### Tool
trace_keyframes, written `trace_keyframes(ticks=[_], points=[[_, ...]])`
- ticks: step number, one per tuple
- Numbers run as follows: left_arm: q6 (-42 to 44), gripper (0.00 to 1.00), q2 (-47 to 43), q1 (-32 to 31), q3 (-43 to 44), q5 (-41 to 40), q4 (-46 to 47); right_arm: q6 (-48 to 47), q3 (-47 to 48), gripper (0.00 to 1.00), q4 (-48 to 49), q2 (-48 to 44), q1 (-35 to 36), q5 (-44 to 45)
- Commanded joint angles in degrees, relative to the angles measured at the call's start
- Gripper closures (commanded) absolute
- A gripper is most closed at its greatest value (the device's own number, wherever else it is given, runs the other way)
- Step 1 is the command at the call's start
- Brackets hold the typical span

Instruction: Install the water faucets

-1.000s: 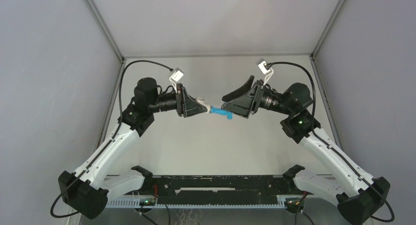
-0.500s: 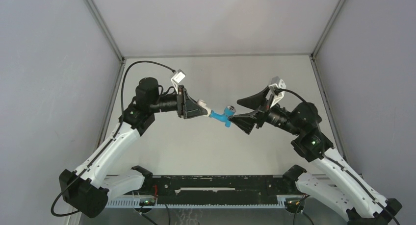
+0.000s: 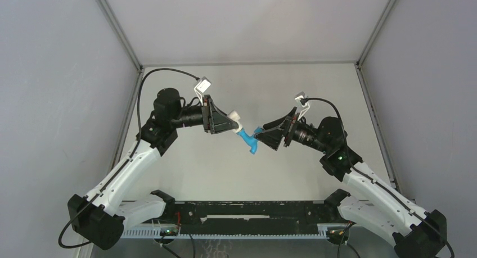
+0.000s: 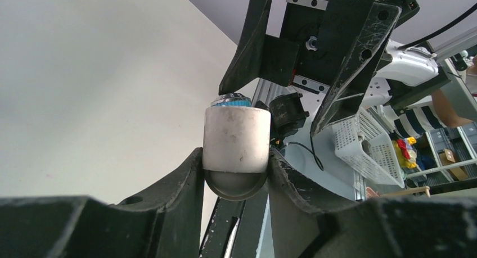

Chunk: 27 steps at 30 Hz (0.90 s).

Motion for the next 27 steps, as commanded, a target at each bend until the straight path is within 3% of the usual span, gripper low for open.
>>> trace_keyframes(ticks=[1, 11, 15, 21, 27], points=[[-1.60, 1.00, -1.65, -0.22, 2.94, 1.24, 4.47, 3.31, -0.38, 0.00, 5.00, -0.82, -0.37, 0.91], [-2.42, 1.00, -2.04, -0.11, 3.33, 1.33, 6.73, 5.49, -2.67, 0.00, 5.32, -2.27, -1.70, 3.27], [-3.75, 1.00, -1.81, -0.04, 3.59, -0.14, 6.24, 1.00, -2.67, 0.00, 3.79, -4.65, -0.45, 7.08], [-9.71, 1.00, -0.45, 0.23, 6.65, -7.09, 0.63, -21.32, -2.69, 0.00, -3.35, -13.18, 10.05, 27.29], [-17.91, 1.00, 1.12, 0.75, 9.01, -15.03, -5.77, -54.48, -2.67, 0.00, -2.50, -13.92, 32.66, 51.00]])
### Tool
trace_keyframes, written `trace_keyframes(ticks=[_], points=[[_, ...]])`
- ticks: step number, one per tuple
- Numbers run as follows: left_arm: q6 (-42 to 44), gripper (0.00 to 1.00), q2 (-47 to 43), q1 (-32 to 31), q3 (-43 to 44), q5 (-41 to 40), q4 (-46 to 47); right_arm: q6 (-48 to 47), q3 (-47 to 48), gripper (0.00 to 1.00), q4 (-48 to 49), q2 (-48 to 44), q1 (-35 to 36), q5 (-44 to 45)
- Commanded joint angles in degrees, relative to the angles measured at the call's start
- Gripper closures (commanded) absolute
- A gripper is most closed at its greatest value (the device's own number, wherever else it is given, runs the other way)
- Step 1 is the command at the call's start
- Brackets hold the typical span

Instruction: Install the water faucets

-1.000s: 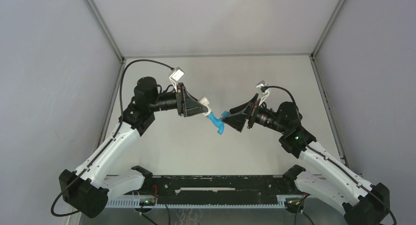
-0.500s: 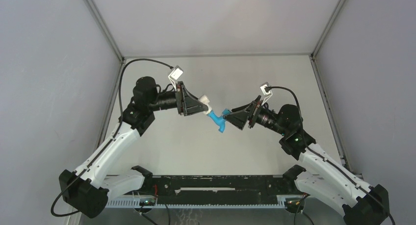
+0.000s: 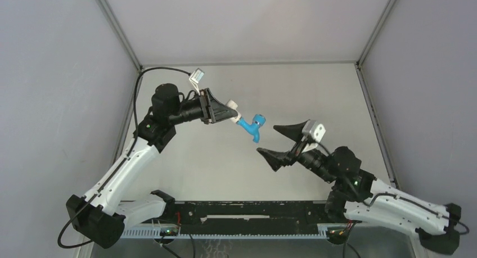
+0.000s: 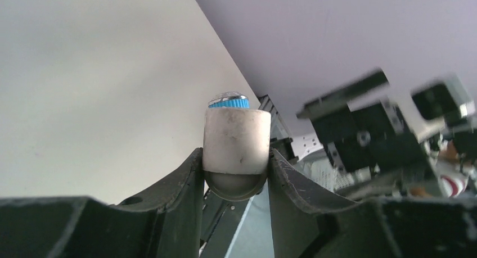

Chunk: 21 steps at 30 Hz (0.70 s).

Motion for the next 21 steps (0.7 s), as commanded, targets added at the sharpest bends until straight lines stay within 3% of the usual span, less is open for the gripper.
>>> trace_keyframes(ticks=[1, 5, 12, 18, 21], points=[[-7.08, 1.00, 0.86, 0.62, 5.86, -6.51, -4.01, -31.28, 0.47, 0.00, 2.05, 2.40, 14.31, 23.54], [-7.64, 1.00, 1.86, 0.62, 7.25, -6.77, -5.96, -52.79, -1.65, 0.00, 14.08, 10.66, 24.71, 35.32], [-7.40, 1.00, 1.87, 0.62, 7.38, -6.39, -6.21, -72.75, -4.50, 0.00, 38.66, 26.92, 26.74, 43.04], [-6.87, 1.00, 2.16, 0.62, 7.79, -5.53, -6.79, -81.02, -4.67, 0.02, 49.76, 37.58, 23.80, 44.64], [-6.78, 1.00, 2.18, 0.62, 7.79, -4.92, -6.76, -82.38, -4.30, 0.14, 53.50, 40.98, 21.97, 44.95]])
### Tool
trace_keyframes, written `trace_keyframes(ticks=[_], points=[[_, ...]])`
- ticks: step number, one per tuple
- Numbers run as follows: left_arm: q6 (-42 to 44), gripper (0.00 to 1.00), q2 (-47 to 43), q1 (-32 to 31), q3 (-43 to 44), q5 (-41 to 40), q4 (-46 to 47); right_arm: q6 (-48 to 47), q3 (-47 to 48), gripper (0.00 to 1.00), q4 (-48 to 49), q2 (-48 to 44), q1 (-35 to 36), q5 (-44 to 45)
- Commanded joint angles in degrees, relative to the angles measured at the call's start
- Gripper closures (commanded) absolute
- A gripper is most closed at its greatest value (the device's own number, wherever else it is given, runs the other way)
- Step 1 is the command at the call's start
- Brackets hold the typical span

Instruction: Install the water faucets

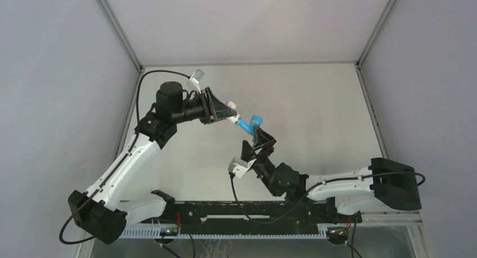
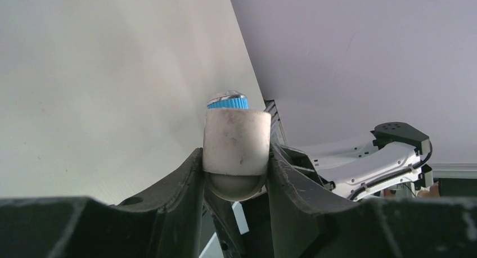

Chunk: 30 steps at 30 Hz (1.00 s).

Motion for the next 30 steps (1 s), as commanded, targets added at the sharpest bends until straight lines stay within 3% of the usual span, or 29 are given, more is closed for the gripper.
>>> trace_keyframes(ticks=[1, 11, 14, 16, 17, 20, 23, 27, 30], points=[[-0.62, 1.00, -0.47, 0.23, 4.68, 1.65, 2.59, -6.13, 1.13, 0.18, 12.19, 3.67, -2.94, 2.64], [0.11, 1.00, -0.26, 0.23, 4.58, 4.36, 2.56, 0.02, 3.18, 0.68, 10.82, 4.17, -4.88, 1.20], [0.33, 1.00, -0.08, 0.18, 4.58, 5.85, 3.02, 7.28, 4.11, 0.83, 2.92, 0.10, -5.02, -1.33], [0.68, 1.00, -0.06, 0.21, 4.34, 7.14, 3.90, 15.90, 5.44, 0.98, -6.63, -4.56, -5.68, -5.08], [1.16, 1.00, -0.19, 0.18, 4.20, 7.42, 4.07, 21.55, 6.02, 1.00, -11.19, -7.26, -6.46, -8.14], [1.86, 1.00, -0.66, 0.23, 3.51, 9.13, 6.19, 39.94, 8.79, 1.00, -26.64, -16.58, -11.30, -25.77], [2.09, 1.00, -1.22, 0.23, 2.02, 10.27, 9.78, 56.45, 9.76, 1.00, -32.78, -22.70, -21.45, -46.09], [1.73, 1.00, -1.60, 0.22, 0.26, 12.03, 15.73, 78.11, 10.41, 1.00, -31.64, -24.99, -35.76, -73.09], [1.04, 1.00, -2.19, 0.23, -1.56, 13.02, 21.54, 94.57, 10.59, 1.00, -23.48, -22.84, -43.63, -89.92]])
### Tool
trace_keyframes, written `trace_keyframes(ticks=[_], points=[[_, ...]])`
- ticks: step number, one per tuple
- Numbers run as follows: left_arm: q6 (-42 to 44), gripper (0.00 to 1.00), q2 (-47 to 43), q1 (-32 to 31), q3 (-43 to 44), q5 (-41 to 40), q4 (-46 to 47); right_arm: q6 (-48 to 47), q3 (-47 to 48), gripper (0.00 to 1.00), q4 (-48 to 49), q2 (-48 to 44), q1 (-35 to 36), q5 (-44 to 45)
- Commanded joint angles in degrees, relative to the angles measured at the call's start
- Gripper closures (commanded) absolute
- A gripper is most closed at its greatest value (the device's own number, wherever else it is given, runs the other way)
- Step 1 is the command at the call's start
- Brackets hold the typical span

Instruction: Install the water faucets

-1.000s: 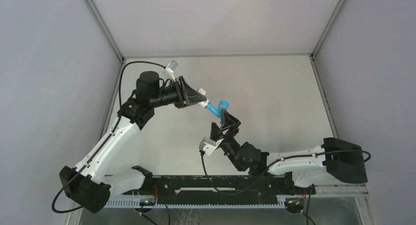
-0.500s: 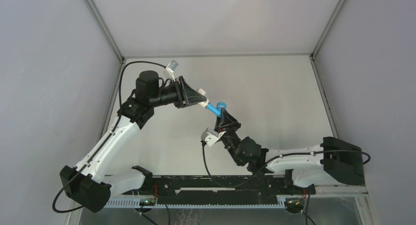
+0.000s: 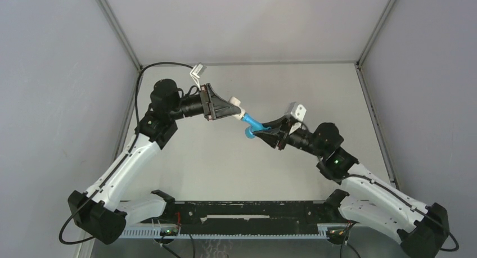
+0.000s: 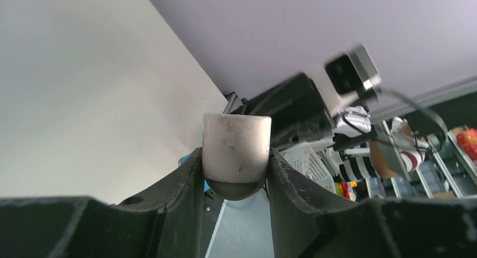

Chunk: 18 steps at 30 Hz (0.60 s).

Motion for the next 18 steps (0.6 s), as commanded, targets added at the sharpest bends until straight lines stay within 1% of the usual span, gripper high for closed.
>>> trace_keyframes(ticks=[1, 4, 5, 9, 10, 11, 13, 16, 17, 18], points=[[0.75, 1.00, -2.29, 0.37, -2.36, 2.98, 10.63, 37.34, 3.60, 1.00, 14.63, 1.83, -10.61, -33.60], [1.08, 1.00, -2.95, 0.30, -4.80, 4.78, 16.45, 57.18, 3.98, 1.00, 29.18, 7.61, -14.24, -41.53], [1.69, 1.00, -3.26, 0.29, -5.51, 5.26, 17.85, 63.79, 4.82, 1.00, 32.49, 10.77, -15.07, -43.87], [5.12, 1.00, -4.67, 0.20, -8.34, 6.12, 21.91, 86.24, 10.43, 1.00, 39.23, 20.93, -15.68, -49.96], [5.31, 1.00, -5.15, 0.20, -9.31, 5.50, 22.94, 90.12, 11.49, 1.00, 39.57, 22.94, -15.88, -51.27], [4.73, 1.00, -5.68, 0.16, -10.32, 5.07, 24.62, 94.99, 11.87, 1.00, 41.28, 25.05, -15.96, -51.91], [4.32, 1.00, -7.01, -0.17, -12.19, 4.41, 28.11, 106.05, 10.91, 1.00, 50.79, 28.67, -16.36, -50.81], [4.95, 1.00, -9.16, -0.32, -13.78, 1.93, 29.02, 118.89, 9.56, 1.00, 63.98, 33.73, -16.93, -47.95], [5.05, 1.00, -9.61, -0.32, -13.88, 0.97, 28.47, 121.44, 9.16, 0.91, 66.32, 35.40, -17.14, -46.98], [5.40, 1.00, -9.83, -0.32, -13.50, 0.12, 27.21, 122.64, 8.72, 0.74, 67.45, 36.02, -17.37, -46.12]])
